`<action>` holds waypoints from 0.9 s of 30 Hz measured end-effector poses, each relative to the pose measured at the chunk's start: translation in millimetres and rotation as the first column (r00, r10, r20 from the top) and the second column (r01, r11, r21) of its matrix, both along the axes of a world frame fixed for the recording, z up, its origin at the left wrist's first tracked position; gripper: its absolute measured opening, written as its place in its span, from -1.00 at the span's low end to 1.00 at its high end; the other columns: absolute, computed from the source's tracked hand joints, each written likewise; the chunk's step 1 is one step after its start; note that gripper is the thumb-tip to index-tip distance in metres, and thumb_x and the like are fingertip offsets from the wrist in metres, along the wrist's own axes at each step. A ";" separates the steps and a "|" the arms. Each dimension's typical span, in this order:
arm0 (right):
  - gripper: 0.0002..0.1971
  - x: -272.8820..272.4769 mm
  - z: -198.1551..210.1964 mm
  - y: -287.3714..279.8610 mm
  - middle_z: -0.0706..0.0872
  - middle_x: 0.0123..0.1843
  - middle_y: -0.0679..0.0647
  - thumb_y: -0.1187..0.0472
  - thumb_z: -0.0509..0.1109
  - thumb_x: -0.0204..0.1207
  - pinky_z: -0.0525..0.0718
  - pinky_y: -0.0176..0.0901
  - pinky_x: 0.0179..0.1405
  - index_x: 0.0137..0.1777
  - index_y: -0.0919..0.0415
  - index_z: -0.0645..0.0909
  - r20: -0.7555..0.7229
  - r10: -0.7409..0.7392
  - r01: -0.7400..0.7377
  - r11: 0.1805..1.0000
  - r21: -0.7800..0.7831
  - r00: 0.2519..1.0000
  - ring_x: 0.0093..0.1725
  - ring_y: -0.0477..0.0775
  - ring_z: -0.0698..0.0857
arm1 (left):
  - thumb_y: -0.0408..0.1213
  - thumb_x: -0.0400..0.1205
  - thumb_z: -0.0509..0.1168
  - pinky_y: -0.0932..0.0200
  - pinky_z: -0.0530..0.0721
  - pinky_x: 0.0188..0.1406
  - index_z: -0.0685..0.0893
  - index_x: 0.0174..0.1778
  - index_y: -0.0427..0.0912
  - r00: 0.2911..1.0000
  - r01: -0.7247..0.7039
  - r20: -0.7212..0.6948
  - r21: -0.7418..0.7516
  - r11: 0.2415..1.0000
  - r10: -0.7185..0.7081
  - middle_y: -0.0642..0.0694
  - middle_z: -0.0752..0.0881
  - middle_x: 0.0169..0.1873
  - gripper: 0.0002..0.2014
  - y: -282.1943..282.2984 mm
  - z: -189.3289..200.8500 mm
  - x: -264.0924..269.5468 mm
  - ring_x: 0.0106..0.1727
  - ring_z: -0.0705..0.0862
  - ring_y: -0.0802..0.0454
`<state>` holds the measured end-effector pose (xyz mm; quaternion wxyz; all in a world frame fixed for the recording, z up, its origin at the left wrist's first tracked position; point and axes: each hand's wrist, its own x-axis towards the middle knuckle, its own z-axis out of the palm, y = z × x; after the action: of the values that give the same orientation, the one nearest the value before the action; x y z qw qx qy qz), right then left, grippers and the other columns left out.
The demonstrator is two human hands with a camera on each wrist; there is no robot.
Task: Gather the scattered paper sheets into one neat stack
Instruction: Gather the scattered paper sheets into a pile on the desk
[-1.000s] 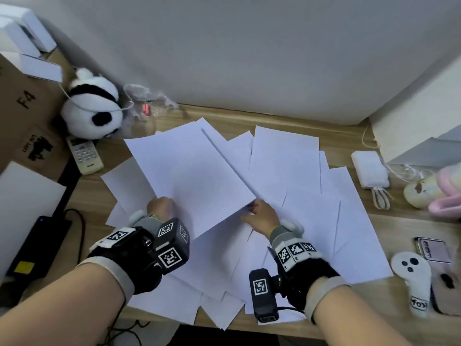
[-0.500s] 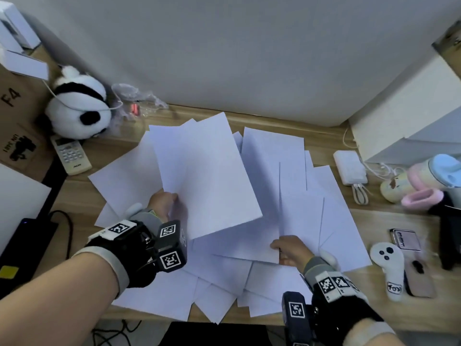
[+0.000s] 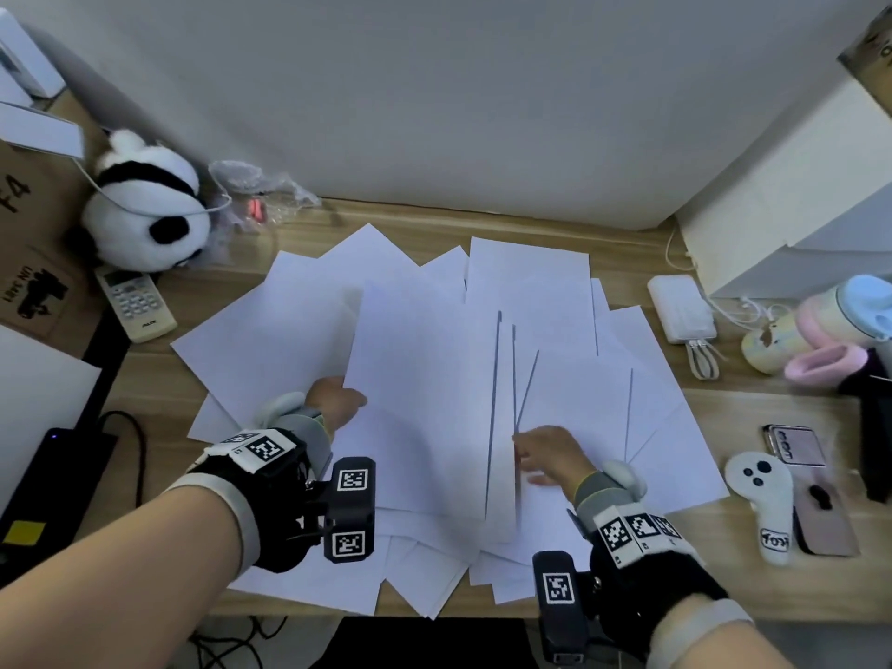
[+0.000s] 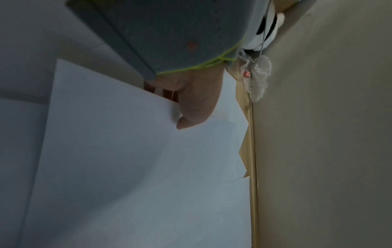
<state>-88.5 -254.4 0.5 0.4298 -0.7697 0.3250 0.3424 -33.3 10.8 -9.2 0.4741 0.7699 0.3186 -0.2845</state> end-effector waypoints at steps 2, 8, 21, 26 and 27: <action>-0.76 2.9 -5.5 4.8 0.53 -0.30 0.21 0.19 0.28 0.51 0.52 -0.08 -0.17 -0.38 0.23 0.44 0.080 -0.094 0.094 0.996 -0.001 0.992 -0.29 0.15 0.53 | -0.51 0.51 0.31 -0.11 0.64 0.25 0.63 0.24 -0.41 1.000 -0.030 -0.007 -0.053 0.998 0.029 -0.30 0.71 0.09 -0.65 0.0 1.9 -1.7 0.12 0.69 -0.29; -0.64 -0.9 -8.2 22.2 0.63 0.32 0.26 0.28 0.31 0.57 0.51 -0.06 0.30 0.35 0.38 0.52 0.084 -0.205 0.191 0.970 0.150 0.975 0.34 0.27 0.59 | -0.38 0.47 0.44 -0.23 0.55 0.41 0.57 0.35 -0.42 0.996 0.010 -0.088 -0.210 0.978 -0.029 -0.35 0.67 0.29 -0.49 -13.6 2.5 -8.2 0.32 0.64 -0.34; -0.64 -28.7 -16.0 -65.3 0.63 0.33 0.29 0.29 0.19 0.47 0.59 -0.01 0.17 0.21 0.30 0.66 0.191 -0.387 0.431 0.825 -0.364 0.902 0.22 0.41 0.59 | -0.54 0.59 0.17 0.17 0.53 -0.23 0.57 -0.18 -0.28 0.971 0.186 -0.067 -0.405 0.895 -0.232 -0.25 0.57 -0.18 -0.87 -102.5 21.8 -16.4 -0.29 0.52 -0.07; -0.77 -37.5 -21.6 -82.3 0.40 -0.31 0.21 0.36 0.30 0.45 0.32 -0.12 -0.30 -0.42 0.25 0.39 0.257 -0.416 0.479 0.832 -0.280 0.872 -0.40 0.15 0.33 | -0.48 0.58 0.21 0.19 0.52 -0.23 0.60 -0.16 -0.24 0.974 0.137 -0.114 -0.391 0.910 -0.196 -0.17 0.60 -0.30 -0.90 -111.5 13.3 -17.0 -0.32 0.54 -0.06; -0.62 -38.2 -22.9 -85.0 0.24 -0.41 0.14 0.42 0.30 0.43 0.17 -0.14 -0.37 -0.50 0.14 0.21 0.290 -0.428 0.497 0.835 -0.237 0.856 -0.44 0.09 0.16 | -0.46 0.58 0.23 0.20 0.54 -0.27 0.62 -0.16 -0.23 0.971 0.129 -0.134 -0.396 0.909 -0.196 -0.15 0.63 -0.29 -0.92 -112.6 12.3 -17.5 -0.32 0.57 -0.04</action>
<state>-126.6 -339.4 -22.4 0.4105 -0.7577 0.5002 0.0841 -50.8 -101.8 3.2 0.5614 0.6586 0.2308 -0.4448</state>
